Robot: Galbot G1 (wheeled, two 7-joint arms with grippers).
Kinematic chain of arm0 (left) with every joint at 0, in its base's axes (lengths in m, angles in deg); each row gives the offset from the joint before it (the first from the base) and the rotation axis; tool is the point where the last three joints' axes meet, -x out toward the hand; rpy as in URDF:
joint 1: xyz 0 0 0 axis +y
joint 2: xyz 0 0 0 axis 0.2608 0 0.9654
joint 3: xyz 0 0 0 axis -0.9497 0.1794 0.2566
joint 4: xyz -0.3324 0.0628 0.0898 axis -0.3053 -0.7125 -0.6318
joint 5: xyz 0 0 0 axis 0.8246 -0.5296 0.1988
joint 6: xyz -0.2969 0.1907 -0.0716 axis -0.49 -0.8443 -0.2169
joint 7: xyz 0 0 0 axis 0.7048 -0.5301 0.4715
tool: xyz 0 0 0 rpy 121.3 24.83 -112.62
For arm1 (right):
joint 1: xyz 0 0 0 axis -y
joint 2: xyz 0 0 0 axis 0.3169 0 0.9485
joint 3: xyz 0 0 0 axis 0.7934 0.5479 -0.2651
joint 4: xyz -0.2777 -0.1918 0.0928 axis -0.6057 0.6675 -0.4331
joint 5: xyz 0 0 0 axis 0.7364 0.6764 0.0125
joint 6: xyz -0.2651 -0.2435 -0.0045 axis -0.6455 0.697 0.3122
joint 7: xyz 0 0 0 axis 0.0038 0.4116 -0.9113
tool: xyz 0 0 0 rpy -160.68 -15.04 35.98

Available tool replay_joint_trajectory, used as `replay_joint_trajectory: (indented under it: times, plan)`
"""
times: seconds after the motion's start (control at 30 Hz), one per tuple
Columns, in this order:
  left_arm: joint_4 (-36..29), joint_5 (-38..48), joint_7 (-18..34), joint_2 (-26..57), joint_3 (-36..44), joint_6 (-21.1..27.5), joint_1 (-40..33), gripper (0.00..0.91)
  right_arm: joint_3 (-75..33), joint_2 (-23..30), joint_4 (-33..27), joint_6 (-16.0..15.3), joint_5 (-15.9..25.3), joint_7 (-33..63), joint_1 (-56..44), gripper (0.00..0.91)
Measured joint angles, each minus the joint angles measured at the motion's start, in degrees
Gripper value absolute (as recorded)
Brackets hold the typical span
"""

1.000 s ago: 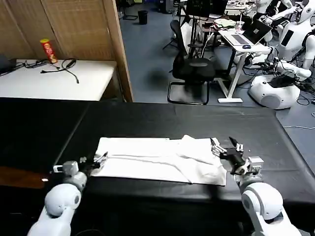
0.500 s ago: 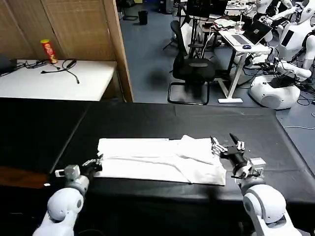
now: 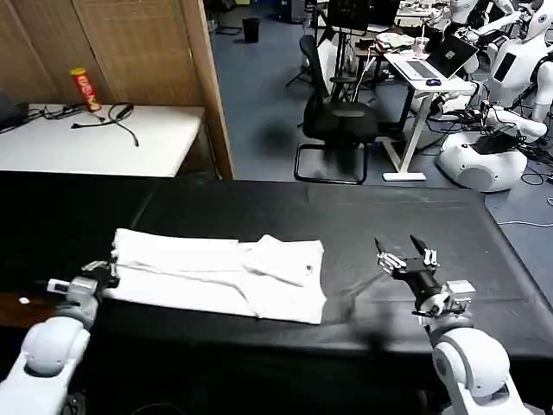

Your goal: Fold and organize the clothes.

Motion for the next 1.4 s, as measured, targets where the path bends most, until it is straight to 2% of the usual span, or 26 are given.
replay_joint_trajectory:
  times: [0.23, 0.5, 0.97, 1.3, 1.33, 1.4]
  plan:
    - [-7.98, 6.49, 3.58, -5.58, 4.32, 4.05, 0.92, 0.0, -0.37, 0.22, 0.36, 0.1, 0.78, 0.06, -1.03, 0.878]
    - [-14.49, 11.46, 5.99, -12.98, 15.18, 4.84, -1.53, 0.0, -1.62, 0.97, 0.4, 0.69, 1.76, 0.02, -2.68, 0.878]
    - [-13.93, 15.59, 6.3, -21.52, 29.47, 5.74, -4.94, 0.0, -2.57, 1.38, -0.53, 1.09, 2.22, -0.03, -3.2, 0.878]
    - [-9.95, 14.39, 7.19, -26.82, 33.67, 5.84, -7.55, 0.0, -1.95, 1.36, -0.98, 1.28, 2.89, -0.6, -3.04, 0.878]
    - [-9.38, 13.91, 7.09, -27.15, 33.72, 5.59, -7.68, 0.878, -1.85, 1.27, -0.97, 1.32, 2.92, -0.77, -3.06, 0.878]
    - [-8.12, 12.72, 6.82, -27.99, 33.82, 5.11, -7.76, 0.878, -1.66, 1.05, -1.04, 1.4, 2.93, -1.05, -2.99, 0.878]
